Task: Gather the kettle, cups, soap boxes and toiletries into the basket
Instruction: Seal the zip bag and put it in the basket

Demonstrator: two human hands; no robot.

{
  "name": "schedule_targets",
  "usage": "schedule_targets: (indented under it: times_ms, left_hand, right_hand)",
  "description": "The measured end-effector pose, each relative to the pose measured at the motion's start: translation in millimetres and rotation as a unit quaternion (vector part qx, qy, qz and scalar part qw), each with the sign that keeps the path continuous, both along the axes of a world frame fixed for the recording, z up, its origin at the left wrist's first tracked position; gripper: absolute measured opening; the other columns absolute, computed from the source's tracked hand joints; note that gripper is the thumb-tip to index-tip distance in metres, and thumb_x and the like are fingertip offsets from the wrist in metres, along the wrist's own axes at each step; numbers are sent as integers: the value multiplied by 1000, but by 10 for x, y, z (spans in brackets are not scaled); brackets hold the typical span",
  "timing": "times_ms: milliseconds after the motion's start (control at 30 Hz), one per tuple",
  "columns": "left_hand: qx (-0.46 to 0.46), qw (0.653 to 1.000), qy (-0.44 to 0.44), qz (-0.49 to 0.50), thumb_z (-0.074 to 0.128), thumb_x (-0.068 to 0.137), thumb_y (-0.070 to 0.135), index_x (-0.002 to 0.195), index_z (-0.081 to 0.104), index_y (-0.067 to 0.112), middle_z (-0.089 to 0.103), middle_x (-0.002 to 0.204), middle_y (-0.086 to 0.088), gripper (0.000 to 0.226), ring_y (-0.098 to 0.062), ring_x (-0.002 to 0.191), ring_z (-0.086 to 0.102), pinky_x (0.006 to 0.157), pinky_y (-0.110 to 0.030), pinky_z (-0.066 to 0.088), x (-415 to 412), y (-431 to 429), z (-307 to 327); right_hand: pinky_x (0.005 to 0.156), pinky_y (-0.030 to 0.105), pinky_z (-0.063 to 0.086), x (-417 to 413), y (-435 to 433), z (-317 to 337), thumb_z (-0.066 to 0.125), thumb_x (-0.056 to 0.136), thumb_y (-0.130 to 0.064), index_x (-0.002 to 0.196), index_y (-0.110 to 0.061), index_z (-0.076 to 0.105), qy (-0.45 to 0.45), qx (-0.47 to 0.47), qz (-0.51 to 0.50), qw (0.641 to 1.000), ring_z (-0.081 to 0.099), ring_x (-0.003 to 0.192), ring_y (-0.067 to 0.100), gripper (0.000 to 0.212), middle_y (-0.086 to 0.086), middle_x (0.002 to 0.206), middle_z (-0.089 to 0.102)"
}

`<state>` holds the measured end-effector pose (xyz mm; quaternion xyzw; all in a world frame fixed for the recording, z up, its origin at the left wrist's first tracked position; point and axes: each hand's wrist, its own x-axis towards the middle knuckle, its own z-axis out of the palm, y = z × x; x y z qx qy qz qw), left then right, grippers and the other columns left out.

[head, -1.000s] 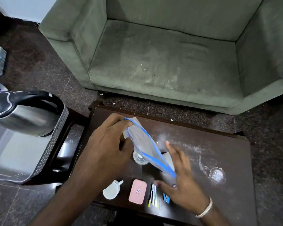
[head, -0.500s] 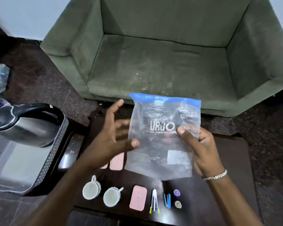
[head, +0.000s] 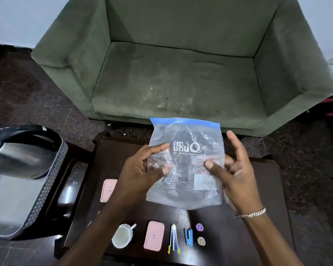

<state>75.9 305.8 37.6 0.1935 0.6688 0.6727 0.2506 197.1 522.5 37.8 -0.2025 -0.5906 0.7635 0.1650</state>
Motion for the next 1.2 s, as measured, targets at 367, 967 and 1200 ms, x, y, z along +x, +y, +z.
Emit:
schedule_targets:
  times_ms: [367, 967, 1200]
  left_hand:
    - [-29, 999, 12, 45, 84, 77, 17, 120, 75, 27, 72, 112, -6, 45, -38, 103, 71, 95, -51, 56, -38, -48, -51]
    - [-122, 967, 224, 6, 60, 102, 28, 94, 60, 24, 74, 104, 9, 10, -4, 103, 70, 78, -21, 53, -20, -123, -60]
    - [-99, 935, 335, -55, 49, 106, 24, 97, 54, 25, 55, 86, 12, 11, -2, 74, 57, 66, -21, 45, 50, -32, 52]
  right_hand:
    - [87, 35, 54, 60, -52, 150, 79, 79, -4, 121, -20, 72, -66, 104, 18, 992, 63, 93, 17, 46, 3, 114, 75]
    - [85, 37, 31, 38, -200, 375, 69, 80, -31, 95, -33, 60, -288, 525, 125, 791, 37, 121, 13, 18, -18, 125, 45]
    - [92, 39, 40, -244, -514, 509, 62, 79, -63, 108, -35, 52, -251, 532, 298, 752, 55, 97, 14, 42, -14, 96, 65]
